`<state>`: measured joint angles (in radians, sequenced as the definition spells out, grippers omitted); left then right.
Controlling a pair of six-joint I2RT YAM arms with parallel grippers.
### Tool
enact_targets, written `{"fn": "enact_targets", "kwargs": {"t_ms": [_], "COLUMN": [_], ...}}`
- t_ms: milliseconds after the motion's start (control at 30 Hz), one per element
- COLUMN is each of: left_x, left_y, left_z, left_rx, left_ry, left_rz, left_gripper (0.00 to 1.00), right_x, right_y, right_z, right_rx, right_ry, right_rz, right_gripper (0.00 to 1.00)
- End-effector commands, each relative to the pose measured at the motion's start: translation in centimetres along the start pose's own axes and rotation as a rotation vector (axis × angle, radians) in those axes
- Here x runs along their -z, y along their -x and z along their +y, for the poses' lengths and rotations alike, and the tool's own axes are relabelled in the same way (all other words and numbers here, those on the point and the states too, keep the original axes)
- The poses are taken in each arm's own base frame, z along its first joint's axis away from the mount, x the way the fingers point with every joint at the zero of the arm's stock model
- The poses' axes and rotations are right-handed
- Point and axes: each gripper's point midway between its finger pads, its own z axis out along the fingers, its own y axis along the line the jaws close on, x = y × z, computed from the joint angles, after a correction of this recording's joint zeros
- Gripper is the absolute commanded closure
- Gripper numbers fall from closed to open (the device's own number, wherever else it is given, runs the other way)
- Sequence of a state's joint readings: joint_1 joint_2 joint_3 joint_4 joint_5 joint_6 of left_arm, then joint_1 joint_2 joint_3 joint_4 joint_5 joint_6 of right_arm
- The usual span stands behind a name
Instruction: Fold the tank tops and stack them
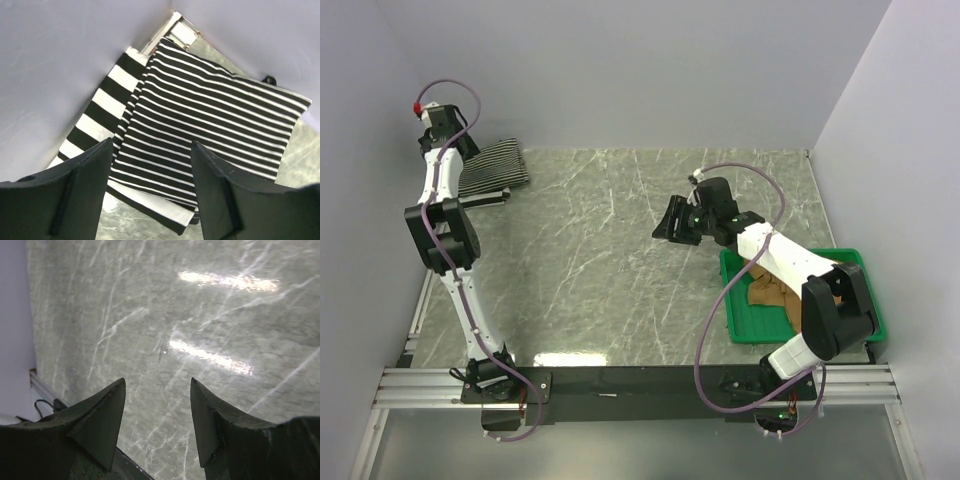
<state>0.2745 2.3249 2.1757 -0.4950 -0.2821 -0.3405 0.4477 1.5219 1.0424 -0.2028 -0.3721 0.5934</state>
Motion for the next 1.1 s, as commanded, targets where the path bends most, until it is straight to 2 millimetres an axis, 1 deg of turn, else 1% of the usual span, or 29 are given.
{"fn": "enact_targets", "kwargs": {"t_ms": [0,33,67,100,133,167,200,233,267,300,333,367,400,433,467,500,533,567,600,633,667,700,733,767,800,867,900,967,1067], "left_x": [2.7,4.4,5.2,5.7,7.8,8.8,9.7,12.3,13.1,16.6,18.0,18.8,21.6,24.4,25.0,28.8,30.5,31.5,34.9,36.3,37.3,39.0,41.4,42.1,44.5,45.6,47.0,47.4,47.9], "left_y": [3.5,4.8,5.1,4.5,5.2,5.2,4.4,4.7,3.1,3.4,2.6,0.2,0.3,-1.3,-4.3,-5.7,-7.2,-9.6,-11.8,-13.2,-15.5,-16.3,-18.1,-20.0,-20.8,-22.5,-22.3,-23.5,-24.0], "left_z": [0.4,0.0,-0.4,-1.4,-2.8,-3.8,-4.9,-7.0,-8.0,-10.7,-11.9,-12.6,-13.4,-16.4,-16.9,-19.0,-19.9,-20.4,-21.9,-22.4,-22.3,-22.3,-23.0,-22.7,-22.6,-21.9,-21.8,-21.2,-20.7], "left_rx": [0.141,0.184,0.204,0.211,0.230,0.233,0.227,0.231,0.220,0.222,0.216,0.200,0.205,0.194,0.169,0.154,0.125,0.087,0.050,0.019,-0.023,-0.041,-0.075,-0.106,-0.128,-0.149,-0.144,-0.155,-0.172], "left_ry": [0.010,-0.016,-0.040,-0.088,-0.132,-0.162,-0.200,-0.258,-0.283,-0.376,-0.419,-0.439,-0.487,-0.590,-0.610,-0.692,-0.735,-0.755,-0.817,-0.851,-0.862,-0.890,-0.941,-0.956,-1.000,-1.024,-1.064,-1.072,-1.087], "left_rz": [-0.089,-0.114,-0.117,-0.100,-0.112,-0.111,-0.088,-0.095,-0.065,-0.078,-0.069,-0.027,-0.037,-0.018,0.035,0.057,0.073,0.112,0.144,0.163,0.203,0.214,0.236,0.255,0.264,0.281,0.267,0.291,0.292], "left_gripper": [0.31,0.31,0.31,0.31,0.31,0.31,0.31,0.31,0.31,0.30,0.30,0.30,0.31,0.31,0.32,0.33,0.34,0.34,0.35,0.35,0.35,0.35,0.35,0.35,0.35,0.34,0.34,0.34,0.34], "right_x": [1.8,2.1,2.6,3.4,4.0,4.7,5.9,6.9,7.9,9.9,10.9,12.3,13.2,14.2,14.6,16.1,17.1,17.8,18.3,18.7,19.2,19.2,18.9,19.0,18.8,17.9,17.9,16.8,15.5], "right_y": [2.8,3.1,3.2,4.2,4.1,4.5,5.7,5.2,5.5,5.9,5.8,5.5,5.3,4.5,3.3,2.6,2.2,1.2,0.7,0.3,-0.4,-0.8,-1.1,-1.9,-2.2,-3.0,-3.0,-3.3,-3.9], "right_z": [1.1,1.0,0.6,0.2,-0.6,-1.0,-2.0,-3.1,-3.7,-5.1,-5.9,-6.6,-7.5,-9.0,-10.3,-11.4,-12.8,-13.9,-14.9,-15.7,-17.3,-18.1,-18.5,-20.2,-20.9,-22.2,-22.9,-23.6,-24.6], "right_rx": [0.036,0.034,0.025,0.022,-0.004,-0.013,-0.025,-0.057,-0.077,-0.121,-0.149,-0.180,-0.245,-0.288,-0.319,-0.372,-0.412,-0.436,-0.463,-0.484,-0.522,-0.527,-0.546,-0.588,-0.585,-0.617,-0.636,-0.657,-0.697], "right_ry": [-0.038,-0.054,-0.086,-0.135,-0.188,-0.221,-0.294,-0.362,-0.406,-0.494,-0.532,-0.562,-0.599,-0.651,-0.687,-0.730,-0.773,-0.806,-0.837,-0.852,-0.884,-0.894,-0.878,-0.908,-0.913,-0.917,-0.922,-0.914,-0.924], "right_rz": [-0.110,-0.122,-0.130,-0.185,-0.190,-0.215,-0.282,-0.280,-0.308,-0.369,-0.395,-0.425,-0.460,-0.460,-0.453,-0.494,-0.516,-0.523,-0.531,-0.539,-0.542,-0.528,-0.507,-0.488,-0.466,-0.420,-0.417,-0.385,-0.346], "right_gripper": [0.38,0.38,0.38,0.38,0.38,0.38,0.38,0.38,0.38,0.38,0.37,0.36,0.34,0.34,0.33,0.30,0.29,0.26,0.23,0.22,0.22,0.21,0.21,0.21,0.22,0.22,0.21,0.21,0.21]}}
